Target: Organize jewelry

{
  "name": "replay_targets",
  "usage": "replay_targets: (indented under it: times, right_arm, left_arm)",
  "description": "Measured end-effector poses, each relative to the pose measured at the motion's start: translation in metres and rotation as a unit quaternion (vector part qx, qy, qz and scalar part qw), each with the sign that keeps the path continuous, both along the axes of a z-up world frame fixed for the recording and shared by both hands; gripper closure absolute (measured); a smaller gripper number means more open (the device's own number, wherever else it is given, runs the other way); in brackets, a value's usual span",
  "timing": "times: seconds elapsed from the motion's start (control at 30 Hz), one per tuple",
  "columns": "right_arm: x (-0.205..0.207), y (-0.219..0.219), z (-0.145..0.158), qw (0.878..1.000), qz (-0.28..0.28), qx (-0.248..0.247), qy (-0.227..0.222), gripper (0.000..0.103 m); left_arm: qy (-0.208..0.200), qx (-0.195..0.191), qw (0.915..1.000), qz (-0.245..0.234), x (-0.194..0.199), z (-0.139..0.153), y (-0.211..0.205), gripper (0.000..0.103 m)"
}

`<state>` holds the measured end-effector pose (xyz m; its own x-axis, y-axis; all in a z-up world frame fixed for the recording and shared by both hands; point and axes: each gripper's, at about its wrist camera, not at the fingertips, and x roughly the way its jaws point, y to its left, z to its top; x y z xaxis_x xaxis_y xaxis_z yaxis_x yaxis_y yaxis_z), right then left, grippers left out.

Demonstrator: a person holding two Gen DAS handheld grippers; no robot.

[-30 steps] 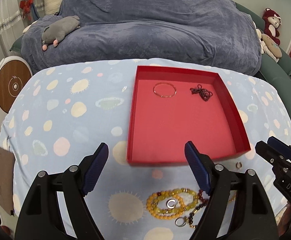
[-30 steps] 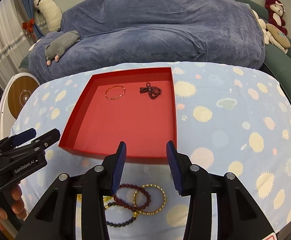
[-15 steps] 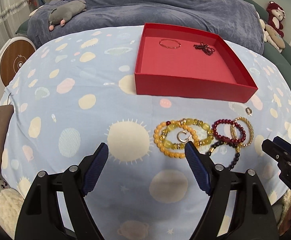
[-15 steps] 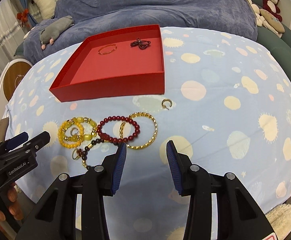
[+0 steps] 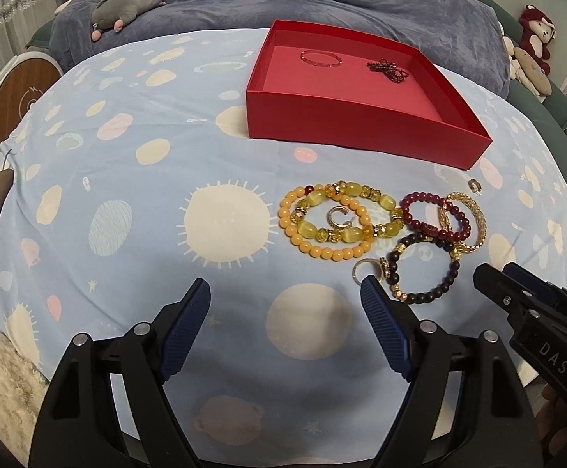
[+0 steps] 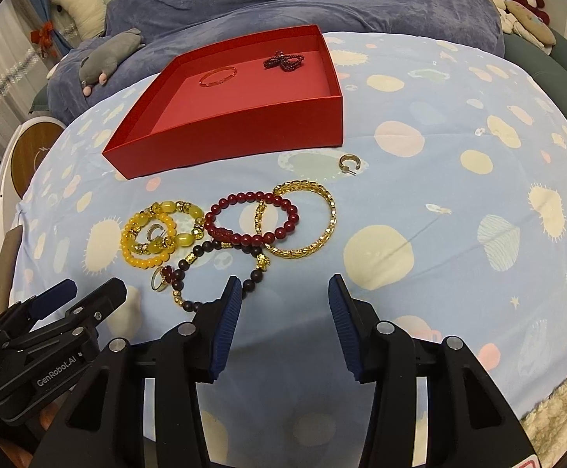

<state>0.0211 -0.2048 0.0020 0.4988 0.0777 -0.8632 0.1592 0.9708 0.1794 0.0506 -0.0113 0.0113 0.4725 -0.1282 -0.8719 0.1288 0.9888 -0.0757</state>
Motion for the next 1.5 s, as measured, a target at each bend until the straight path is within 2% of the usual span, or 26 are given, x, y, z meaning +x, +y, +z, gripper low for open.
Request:
replay_targets:
  times: [0.43, 0.5, 0.63, 0.7, 0.77, 0.87, 1.03, 1.4, 1.43, 1.47, 1.5]
  right_arm:
    - [-0.004, -0.019, -0.002, 1.000, -0.021, 0.009, 0.002, 0.057]
    - [-0.003, -0.019, -0.003, 1.000, -0.020, 0.011, 0.002, 0.057]
    - [-0.002, -0.019, -0.004, 1.000, -0.020, 0.015, 0.002, 0.057]
    - [-0.001, -0.019, -0.005, 1.000, -0.020, 0.016, 0.002, 0.057]
    - [-0.001, -0.019, -0.005, 1.000, -0.020, 0.016, 0.002, 0.057]
    - [-0.001, -0.018, -0.005, 1.000, -0.019, 0.016, 0.002, 0.057]
    - [-0.001, -0.016, -0.003, 1.000, -0.018, 0.017, 0.000, 0.057]
    - [0.015, -0.001, 0.006, 1.000, 0.006, 0.021, -0.013, 0.057]
    - [0.018, 0.002, 0.006, 1.000, 0.011, 0.022, -0.015, 0.057]
    - [0.021, 0.005, 0.006, 1.000, 0.016, 0.022, -0.016, 0.057]
    - [0.023, 0.008, 0.006, 0.999, 0.021, 0.021, -0.017, 0.057]
  left_arm:
    - [0.013, 0.000, 0.9997, -0.018, 0.008, -0.014, -0.035, 0.028]
    - [0.017, -0.010, 0.9997, -0.014, 0.011, -0.016, -0.033, 0.035]
    - [0.020, -0.030, 0.9993, -0.004, 0.016, -0.016, -0.027, 0.042]
    - [0.019, -0.038, 0.9991, -0.005, 0.018, -0.016, -0.026, 0.051]
    - [0.017, -0.036, 0.9991, -0.011, 0.017, -0.016, -0.027, 0.054]
    - [0.016, -0.037, 0.9989, -0.026, 0.015, -0.015, -0.030, 0.066]
    - [0.015, -0.038, 0.9985, -0.038, 0.013, -0.015, -0.033, 0.080]
    - [0.013, -0.036, 0.9991, -0.018, 0.011, -0.012, -0.013, 0.081]
    - [0.013, -0.035, 0.9992, -0.015, 0.012, -0.012, -0.010, 0.085]
    - [0.017, -0.037, 0.9991, -0.013, 0.013, -0.013, -0.007, 0.095]
    - [0.022, -0.040, 0.9989, -0.009, 0.014, -0.014, -0.005, 0.095]
